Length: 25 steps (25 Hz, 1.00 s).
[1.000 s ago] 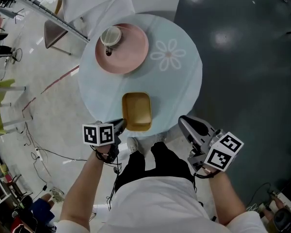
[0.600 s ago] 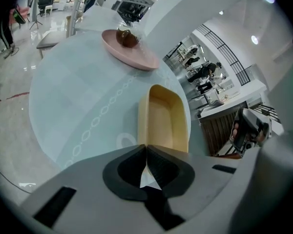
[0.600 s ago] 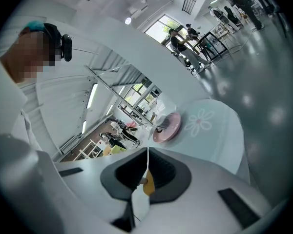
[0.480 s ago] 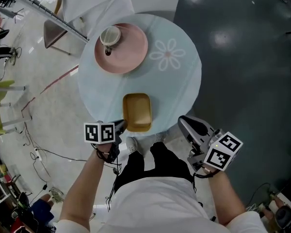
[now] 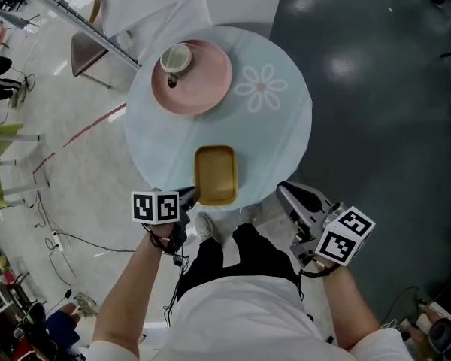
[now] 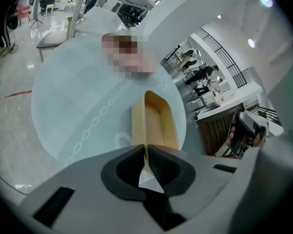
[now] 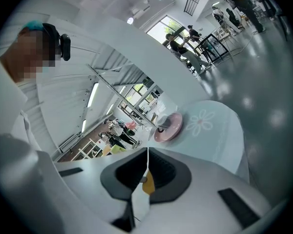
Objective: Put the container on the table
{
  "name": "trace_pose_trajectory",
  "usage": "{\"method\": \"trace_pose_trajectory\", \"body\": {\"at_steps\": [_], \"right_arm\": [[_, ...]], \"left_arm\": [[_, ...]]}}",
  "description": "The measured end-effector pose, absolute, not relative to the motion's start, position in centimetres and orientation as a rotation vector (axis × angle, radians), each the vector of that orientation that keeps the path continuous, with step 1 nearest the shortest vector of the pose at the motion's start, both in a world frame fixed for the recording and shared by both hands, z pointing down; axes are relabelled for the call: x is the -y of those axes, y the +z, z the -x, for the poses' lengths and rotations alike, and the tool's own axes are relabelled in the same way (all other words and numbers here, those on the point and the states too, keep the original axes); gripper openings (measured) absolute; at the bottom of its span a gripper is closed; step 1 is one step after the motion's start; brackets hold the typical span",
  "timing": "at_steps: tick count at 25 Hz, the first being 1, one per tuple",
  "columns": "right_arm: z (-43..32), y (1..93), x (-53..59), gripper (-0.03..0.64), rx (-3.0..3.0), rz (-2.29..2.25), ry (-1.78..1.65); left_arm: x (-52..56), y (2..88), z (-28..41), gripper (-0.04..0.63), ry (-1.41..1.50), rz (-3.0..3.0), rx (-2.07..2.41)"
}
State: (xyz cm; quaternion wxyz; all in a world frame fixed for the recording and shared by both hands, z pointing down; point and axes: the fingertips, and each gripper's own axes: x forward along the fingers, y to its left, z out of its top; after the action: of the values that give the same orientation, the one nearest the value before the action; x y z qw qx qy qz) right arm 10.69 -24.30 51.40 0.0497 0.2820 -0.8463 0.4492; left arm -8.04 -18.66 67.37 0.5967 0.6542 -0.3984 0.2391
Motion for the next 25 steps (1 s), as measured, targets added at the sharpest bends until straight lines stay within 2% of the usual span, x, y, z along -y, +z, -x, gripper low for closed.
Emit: {"method": "trace_pose_trajectory", "body": {"at_steps": [3,6,25], "right_arm": [[-10.2,50.9,23.9,0.025,2.592,-0.855,1.346],[-9.7,50.3,23.3,0.025,2.602,-0.852,1.325],[-4.3,42.6,19.6,0.025,2.709,-0.852,1.109]], "left_arm": [[18.3,66.9,8.4,0.030,0.558,-1.543,0.928],[17.7,66.4,8.8,0.096,0.554,-1.565,0.918],[17.7,50.0,9.8,0.086,0.432,-2.056,1.042]]}}
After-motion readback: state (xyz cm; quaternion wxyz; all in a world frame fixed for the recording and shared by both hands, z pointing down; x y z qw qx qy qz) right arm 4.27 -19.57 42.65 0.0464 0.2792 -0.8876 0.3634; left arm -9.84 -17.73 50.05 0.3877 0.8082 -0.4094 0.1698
